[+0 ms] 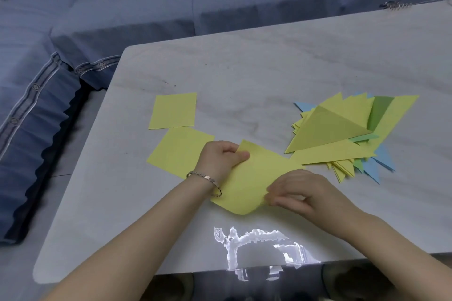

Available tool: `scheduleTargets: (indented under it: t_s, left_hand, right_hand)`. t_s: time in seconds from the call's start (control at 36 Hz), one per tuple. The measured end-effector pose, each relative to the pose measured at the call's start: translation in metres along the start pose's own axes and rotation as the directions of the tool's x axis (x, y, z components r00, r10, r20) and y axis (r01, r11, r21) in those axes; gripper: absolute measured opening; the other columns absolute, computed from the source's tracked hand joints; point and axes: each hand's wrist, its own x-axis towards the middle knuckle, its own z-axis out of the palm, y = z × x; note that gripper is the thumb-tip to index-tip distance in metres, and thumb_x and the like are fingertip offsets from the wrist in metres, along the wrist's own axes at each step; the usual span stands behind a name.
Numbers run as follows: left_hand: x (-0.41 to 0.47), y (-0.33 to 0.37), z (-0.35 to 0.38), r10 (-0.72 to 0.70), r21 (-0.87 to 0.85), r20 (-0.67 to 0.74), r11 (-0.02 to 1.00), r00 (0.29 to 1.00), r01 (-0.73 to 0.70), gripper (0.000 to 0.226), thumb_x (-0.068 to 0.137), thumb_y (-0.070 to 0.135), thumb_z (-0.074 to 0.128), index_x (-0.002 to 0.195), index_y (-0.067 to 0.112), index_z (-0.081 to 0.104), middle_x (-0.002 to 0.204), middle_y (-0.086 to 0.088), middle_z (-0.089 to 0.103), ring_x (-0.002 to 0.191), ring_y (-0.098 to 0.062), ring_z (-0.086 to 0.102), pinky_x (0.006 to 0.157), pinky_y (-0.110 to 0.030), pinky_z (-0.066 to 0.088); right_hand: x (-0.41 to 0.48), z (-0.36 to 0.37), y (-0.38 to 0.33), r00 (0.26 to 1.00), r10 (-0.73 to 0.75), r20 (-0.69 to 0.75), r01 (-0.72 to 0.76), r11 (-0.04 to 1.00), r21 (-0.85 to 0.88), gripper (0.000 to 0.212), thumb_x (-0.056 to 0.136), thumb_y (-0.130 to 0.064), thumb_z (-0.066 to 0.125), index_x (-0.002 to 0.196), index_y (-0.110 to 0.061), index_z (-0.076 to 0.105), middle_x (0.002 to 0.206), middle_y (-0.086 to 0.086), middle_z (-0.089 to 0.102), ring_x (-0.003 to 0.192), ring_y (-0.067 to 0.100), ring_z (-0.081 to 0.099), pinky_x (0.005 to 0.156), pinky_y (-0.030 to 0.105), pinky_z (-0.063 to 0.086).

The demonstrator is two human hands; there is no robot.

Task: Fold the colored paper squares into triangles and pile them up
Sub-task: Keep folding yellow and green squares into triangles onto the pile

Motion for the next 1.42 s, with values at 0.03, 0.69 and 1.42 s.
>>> scheduleTargets:
  t_s: [0.03, 0.69, 1.42]
  left_hand:
    - [-0.003, 0.000, 0.001, 0.017, -0.005, 0.019, 1.000, 1.000, -0.017, 0.022, 0.078, 0.009, 0.070, 0.060, 0.019, 0.064, 0.057, 0.006, 0.060, 0.054, -0.008, 0.054, 0.060, -0.022, 0.046]
    - [-0.050, 0.002, 0.024, 0.117, -0.004, -0.018, 0.993, 0.993, -0.117, 0.011, 0.076, 0.007, 0.071, 0.085, 0.014, 0.072, 0.062, 0.014, 0.059, 0.052, 0.007, 0.053, 0.059, -0.006, 0.042]
    - [-0.043, -0.004, 0.024, 0.109, -0.104, -0.073, 0.988, 0.991, -0.116, 0.020, 0.072, 0.002, 0.074, 0.077, 0.021, 0.070, 0.063, 0.011, 0.063, 0.057, 0.009, 0.058, 0.064, -0.004, 0.045]
  right_hand:
    - [0.001, 0.000, -0.003, 0.994, 0.106, -0.030, -0.104, 0.993, 0.061, 0.022, 0.085, -0.045, 0.059, 0.078, -0.028, 0.071, 0.082, -0.018, 0.069, 0.079, -0.001, 0.061, 0.075, 0.013, 0.042]
    - [0.017, 0.008, -0.013, 0.758, 0.581, -0.296, -0.432, 0.787, 0.441, 0.025, 0.072, -0.010, 0.077, 0.056, -0.027, 0.068, 0.060, -0.015, 0.067, 0.059, -0.003, 0.057, 0.060, 0.011, 0.041]
    - [0.018, 0.007, -0.001, 0.855, 0.461, -0.236, -0.343, 0.846, 0.407, 0.032, 0.077, 0.001, 0.069, 0.075, -0.030, 0.069, 0.069, -0.024, 0.067, 0.071, -0.007, 0.060, 0.067, 0.005, 0.040]
